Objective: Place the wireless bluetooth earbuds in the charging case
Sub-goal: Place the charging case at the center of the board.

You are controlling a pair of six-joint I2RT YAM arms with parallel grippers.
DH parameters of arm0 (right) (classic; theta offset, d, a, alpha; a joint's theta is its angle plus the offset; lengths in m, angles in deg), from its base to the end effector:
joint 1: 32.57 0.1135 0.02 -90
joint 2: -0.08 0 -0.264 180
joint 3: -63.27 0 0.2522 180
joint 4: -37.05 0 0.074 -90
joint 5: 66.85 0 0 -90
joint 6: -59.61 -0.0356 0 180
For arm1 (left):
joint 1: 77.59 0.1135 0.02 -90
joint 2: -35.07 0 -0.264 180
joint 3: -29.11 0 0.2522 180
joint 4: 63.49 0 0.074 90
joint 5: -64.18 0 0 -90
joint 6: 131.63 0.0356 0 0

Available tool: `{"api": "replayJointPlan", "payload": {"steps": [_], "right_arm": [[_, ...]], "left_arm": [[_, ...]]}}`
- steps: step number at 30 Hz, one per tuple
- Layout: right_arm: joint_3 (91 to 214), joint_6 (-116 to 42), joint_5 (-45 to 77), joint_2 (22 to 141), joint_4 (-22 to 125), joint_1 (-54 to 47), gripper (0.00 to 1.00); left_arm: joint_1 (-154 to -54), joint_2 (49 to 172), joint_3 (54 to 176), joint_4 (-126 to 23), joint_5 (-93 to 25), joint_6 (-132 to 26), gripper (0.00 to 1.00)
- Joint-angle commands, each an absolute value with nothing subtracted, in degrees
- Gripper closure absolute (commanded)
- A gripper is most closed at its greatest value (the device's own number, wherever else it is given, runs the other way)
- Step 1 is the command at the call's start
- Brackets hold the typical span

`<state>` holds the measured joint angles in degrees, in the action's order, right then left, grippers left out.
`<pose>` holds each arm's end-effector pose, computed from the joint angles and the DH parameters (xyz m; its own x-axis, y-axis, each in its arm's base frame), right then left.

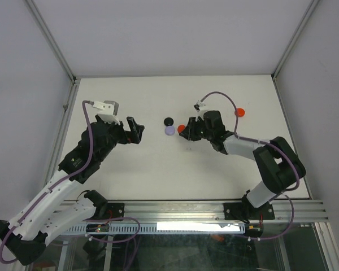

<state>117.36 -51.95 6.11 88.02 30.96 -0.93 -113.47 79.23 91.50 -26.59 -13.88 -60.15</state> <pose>0.2632 0.1744 0.1865 -0.6342 0.0219 -0.7728 -0.5261 0.7203 0.4521 0.1447 -0.0956 0.3415 -0.3776 -0.1104 -0.9194 0.3107 0.9202 -0.2381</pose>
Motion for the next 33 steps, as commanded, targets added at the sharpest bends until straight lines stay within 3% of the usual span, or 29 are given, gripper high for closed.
{"api": "replayJointPlan", "payload": {"steps": [1,15,23,33], "right_arm": [[125.34,-55.43,7.27,94.11,34.85,-2.9,0.98],[140.39,-59.04,3.33,111.43,42.58,-4.41,0.85],[140.2,-58.65,5.43,110.5,45.17,-4.53,0.56],[141.05,-52.67,10.27,105.73,52.58,-4.71,0.34]], "left_arm": [[-112.57,78.14,89.48,-25.55,-3.72,-55.16,0.01],[-109.38,77.32,85.71,-25.56,-1.79,-53.63,0.01],[-107.16,77.88,85.62,-25.55,-6.15,-54.76,0.01],[-102.51,77.87,85.46,-25.11,-13.38,-56.85,0.01]]}}
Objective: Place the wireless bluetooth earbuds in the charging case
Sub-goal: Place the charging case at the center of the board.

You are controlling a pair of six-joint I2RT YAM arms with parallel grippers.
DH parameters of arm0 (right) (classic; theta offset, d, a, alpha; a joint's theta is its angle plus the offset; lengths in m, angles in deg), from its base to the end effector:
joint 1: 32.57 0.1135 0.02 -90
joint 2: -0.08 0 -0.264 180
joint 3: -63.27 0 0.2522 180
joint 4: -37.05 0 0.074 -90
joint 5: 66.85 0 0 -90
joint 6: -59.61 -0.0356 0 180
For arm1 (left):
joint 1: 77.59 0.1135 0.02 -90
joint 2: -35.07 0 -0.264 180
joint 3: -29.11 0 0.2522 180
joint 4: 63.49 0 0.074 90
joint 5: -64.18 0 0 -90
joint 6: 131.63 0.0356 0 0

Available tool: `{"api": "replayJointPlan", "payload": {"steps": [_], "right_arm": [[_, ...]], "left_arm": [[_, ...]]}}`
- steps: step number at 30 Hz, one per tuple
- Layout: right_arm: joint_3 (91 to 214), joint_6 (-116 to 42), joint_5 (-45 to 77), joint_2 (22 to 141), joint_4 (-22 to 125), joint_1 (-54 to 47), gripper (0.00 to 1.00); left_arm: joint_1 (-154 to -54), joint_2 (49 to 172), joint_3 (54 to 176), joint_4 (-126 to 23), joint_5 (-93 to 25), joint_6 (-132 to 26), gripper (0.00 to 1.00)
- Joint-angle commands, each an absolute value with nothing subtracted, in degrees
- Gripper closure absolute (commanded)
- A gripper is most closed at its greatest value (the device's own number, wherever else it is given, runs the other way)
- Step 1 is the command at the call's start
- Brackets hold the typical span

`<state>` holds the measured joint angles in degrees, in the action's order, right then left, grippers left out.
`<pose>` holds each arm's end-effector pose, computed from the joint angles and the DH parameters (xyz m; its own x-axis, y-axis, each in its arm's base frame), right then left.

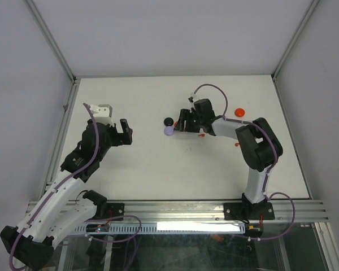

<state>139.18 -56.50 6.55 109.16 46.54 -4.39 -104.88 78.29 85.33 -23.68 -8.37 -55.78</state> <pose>0.3451 0.1964 0.1517 -0.8170 0.0407 -0.5751 -0.3098 0.8103 0.4975 0.1557 -0.0683 0.3023 -0.4375 -0.0367 -0.8985 0.0955 0.9916 -0.0870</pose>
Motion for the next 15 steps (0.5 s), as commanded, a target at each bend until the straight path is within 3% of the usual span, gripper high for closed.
{"api": "replayJointPlan", "payload": {"steps": [1,15], "right_arm": [[141.24,-51.92,10.96,105.13,53.4,-4.78,0.33],[142.16,-39.29,40.06,95.69,61.96,-10.76,0.17]], "left_arm": [[-101.96,77.83,85.42,-25.12,-14.19,-56.97,0.01],[-99.05,77.46,85.11,-25.03,-18.72,-57.16,0.01]]}}
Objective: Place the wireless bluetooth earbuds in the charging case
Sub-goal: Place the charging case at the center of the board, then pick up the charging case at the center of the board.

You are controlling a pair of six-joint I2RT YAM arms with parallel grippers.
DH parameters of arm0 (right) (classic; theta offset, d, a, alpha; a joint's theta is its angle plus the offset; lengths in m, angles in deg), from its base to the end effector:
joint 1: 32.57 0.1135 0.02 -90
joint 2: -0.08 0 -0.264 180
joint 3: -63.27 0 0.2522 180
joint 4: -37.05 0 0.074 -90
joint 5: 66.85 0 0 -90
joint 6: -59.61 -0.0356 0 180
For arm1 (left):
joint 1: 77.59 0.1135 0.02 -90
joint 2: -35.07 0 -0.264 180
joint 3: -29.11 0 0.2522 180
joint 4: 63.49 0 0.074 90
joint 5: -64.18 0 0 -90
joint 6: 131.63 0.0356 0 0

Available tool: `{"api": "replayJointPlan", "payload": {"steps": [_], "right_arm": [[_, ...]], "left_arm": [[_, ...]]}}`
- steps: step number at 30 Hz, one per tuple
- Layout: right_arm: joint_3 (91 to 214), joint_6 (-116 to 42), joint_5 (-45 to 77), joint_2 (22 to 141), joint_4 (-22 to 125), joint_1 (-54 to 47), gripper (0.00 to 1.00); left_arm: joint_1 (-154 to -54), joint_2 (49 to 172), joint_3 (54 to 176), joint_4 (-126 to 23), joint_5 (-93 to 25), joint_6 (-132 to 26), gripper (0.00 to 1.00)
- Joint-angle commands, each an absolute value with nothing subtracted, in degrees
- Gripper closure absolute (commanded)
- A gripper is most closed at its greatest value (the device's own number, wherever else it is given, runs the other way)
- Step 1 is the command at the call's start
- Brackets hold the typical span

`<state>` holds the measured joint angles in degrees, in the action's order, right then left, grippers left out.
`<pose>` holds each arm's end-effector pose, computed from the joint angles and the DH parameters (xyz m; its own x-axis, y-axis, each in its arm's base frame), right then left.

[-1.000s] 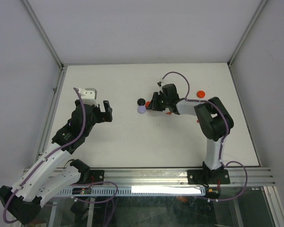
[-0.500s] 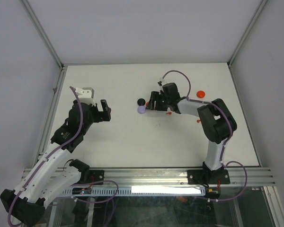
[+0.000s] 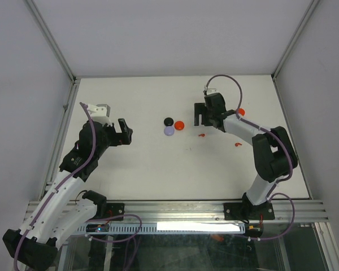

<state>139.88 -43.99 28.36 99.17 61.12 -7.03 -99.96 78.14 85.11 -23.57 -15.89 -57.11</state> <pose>0.3353 0.1566 0.1983 -0.7244 -0.0866 -0.6839 -0.2085 0.9731 0.0976 0.1597 -0.0591 0.3007 -0.4666 -0.0923 -0.8796 0.1123 0.9803 -0.1624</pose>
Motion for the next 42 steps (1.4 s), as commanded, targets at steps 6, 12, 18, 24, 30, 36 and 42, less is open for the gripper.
{"api": "replayJointPlan", "payload": {"steps": [6,12,18,24,30,36,42], "right_arm": [[143.32,-40.12,43.37,96.45,61.07,-19.17,0.14],[145.31,-41.51,41.61,100.41,57.65,-26.92,0.15],[149.34,-40.41,35.74,106.45,56.67,-32.17,0.18],[151.35,-38.52,31.4,109.8,57.05,-33.68,0.24],[152.84,-35.76,26.54,112.31,57.92,-34.41,0.28],[154.15,-34.56,26.31,114.28,58.7,-34.72,0.32],[153.81,-34.03,26.52,114.92,58.65,-34.76,0.4]], "left_arm": [[-98.78,77.99,85.06,-25.03,-19.85,-56.97,0.01],[-98.51,78.88,84.9,-25.03,-21.04,-56.76,0.01],[-98.28,79.56,84.8,-25.03,-21.29,-56.7,0.01],[-98.01,80.6,84.89,-25.04,-22.8,-56.68,0.01],[-97.74,81.49,84.93,-25.03,-24.27,-56.61,0.01],[-97.64,82.16,84.81,-25.1,-26.07,-56.57,0.01],[-97.62,82.61,84.72,-25.21,-26.73,-56.43,0.01]]}}
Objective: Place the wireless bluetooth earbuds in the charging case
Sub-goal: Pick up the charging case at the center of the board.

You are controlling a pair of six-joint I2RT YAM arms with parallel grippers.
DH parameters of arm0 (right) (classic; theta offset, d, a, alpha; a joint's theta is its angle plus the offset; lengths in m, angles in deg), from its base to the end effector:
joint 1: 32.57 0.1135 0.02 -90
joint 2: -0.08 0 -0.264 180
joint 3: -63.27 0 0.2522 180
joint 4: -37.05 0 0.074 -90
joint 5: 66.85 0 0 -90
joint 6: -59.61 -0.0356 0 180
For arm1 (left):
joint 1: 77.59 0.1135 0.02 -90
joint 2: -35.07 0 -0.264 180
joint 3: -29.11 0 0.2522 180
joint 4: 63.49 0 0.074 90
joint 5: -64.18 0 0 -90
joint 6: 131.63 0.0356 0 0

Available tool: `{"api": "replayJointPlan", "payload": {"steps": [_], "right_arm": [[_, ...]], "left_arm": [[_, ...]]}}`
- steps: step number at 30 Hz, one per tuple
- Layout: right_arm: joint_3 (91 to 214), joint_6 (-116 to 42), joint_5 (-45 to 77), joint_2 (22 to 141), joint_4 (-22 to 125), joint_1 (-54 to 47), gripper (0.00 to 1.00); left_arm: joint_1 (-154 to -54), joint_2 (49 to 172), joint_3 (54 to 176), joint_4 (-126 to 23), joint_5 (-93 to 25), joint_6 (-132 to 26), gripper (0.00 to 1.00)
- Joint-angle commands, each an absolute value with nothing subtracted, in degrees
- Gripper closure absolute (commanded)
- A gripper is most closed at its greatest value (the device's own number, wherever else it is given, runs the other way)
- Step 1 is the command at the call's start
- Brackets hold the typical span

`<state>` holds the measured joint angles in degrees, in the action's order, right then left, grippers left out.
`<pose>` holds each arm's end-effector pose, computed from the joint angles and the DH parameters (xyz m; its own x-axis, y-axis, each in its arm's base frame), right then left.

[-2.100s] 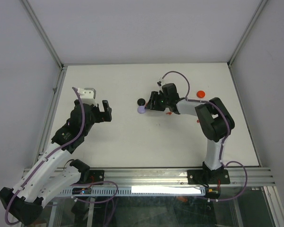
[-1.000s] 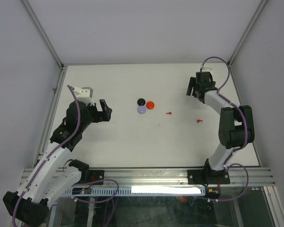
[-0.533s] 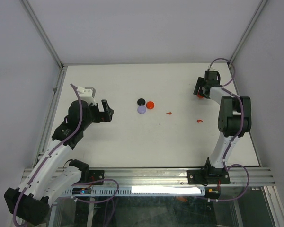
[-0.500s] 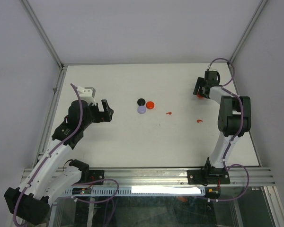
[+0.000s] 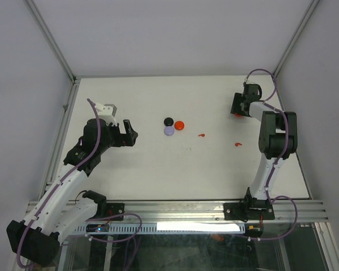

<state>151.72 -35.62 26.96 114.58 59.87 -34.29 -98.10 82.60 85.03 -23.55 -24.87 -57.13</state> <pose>0.4278 -0.0152 0.1605 -0.7430 0.1133 -0.6596 0.1420 0.9898 0.0101 0.1731 -0.0641 0.2877 -0.5623 -0.0749 -0.8235 0.1939 0.9562 -0.2194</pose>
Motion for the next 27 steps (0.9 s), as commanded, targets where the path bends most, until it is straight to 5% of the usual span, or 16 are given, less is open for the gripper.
{"api": "replayJointPlan", "payload": {"steps": [1,11,27], "right_arm": [[153.83,-33.72,26.8,115.04,58.75,-34.77,0.41],[150.16,-34.21,23.64,111.06,58.07,-34.47,0.54],[134.18,-33.94,15.9,88.23,54.54,-20.07,0.56]], "left_arm": [[-97.6,82.68,84.78,-25.2,-26.87,-56.46,0.01],[-96.41,82.98,85.05,-25.08,-29.38,-57.67,0.01],[-95.79,82.94,84.7,-27.45,-39.25,-67.41,0.01]]}}
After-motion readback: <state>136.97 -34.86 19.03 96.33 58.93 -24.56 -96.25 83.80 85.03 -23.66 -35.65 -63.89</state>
